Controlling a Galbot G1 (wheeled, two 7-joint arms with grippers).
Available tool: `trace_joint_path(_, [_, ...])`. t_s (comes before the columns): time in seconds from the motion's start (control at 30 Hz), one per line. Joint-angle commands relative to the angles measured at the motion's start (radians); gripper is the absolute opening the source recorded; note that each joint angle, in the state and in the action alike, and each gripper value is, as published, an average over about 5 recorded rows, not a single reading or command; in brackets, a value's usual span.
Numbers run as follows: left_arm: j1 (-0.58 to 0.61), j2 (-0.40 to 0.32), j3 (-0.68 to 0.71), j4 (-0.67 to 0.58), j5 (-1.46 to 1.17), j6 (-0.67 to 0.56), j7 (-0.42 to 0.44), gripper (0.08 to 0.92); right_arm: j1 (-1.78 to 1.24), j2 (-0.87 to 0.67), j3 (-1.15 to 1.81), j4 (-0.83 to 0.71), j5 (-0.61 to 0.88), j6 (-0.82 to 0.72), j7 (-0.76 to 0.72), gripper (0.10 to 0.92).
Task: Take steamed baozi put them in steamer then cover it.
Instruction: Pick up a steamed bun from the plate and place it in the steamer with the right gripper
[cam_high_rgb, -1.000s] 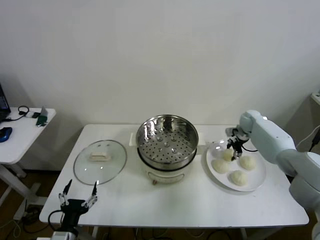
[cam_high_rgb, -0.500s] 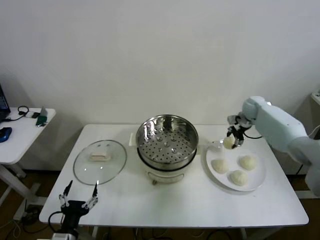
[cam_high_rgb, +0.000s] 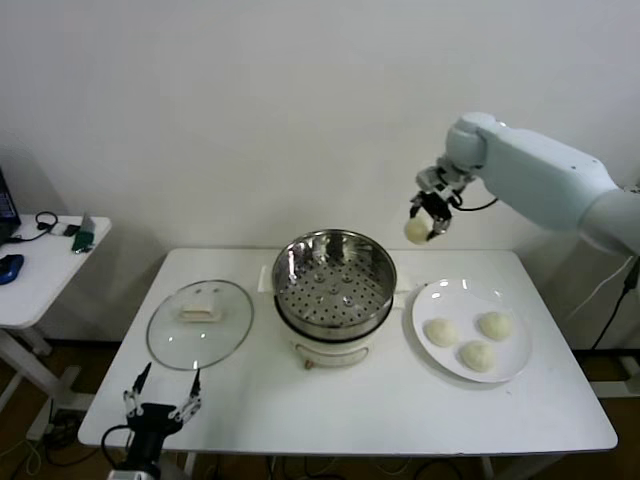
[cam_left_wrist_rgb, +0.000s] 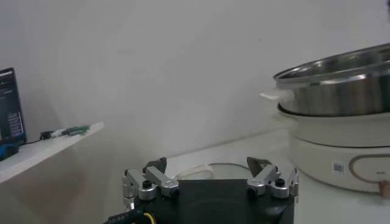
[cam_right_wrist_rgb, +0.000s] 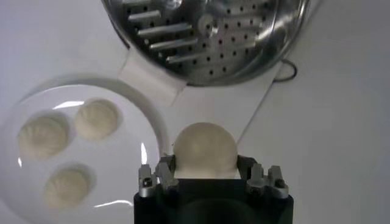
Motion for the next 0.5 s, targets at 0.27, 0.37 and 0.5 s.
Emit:
trace_joint_path(0.27, [0.001,-0.003,-0.007,0.006,-0.002,-0.006,0.01,0.823,-0.034,0.231,0.021,0.064,-0.348,0.213,0.03,0.662])
trace_joint_path(0.37, [-0.003,-0.003,-0.01,0.009,-0.003,-0.005,0.01,0.823,-0.082,0.264,0.049,0.049,-0.415,0.25,0.042,0.662])
trace_joint_path(0.5, [-0.008,-0.001,-0.012,0.013,-0.007,-0.003,0.009,0.823,-0.146,0.301,0.085,0.015,-0.513,0.291,0.055,0.662])
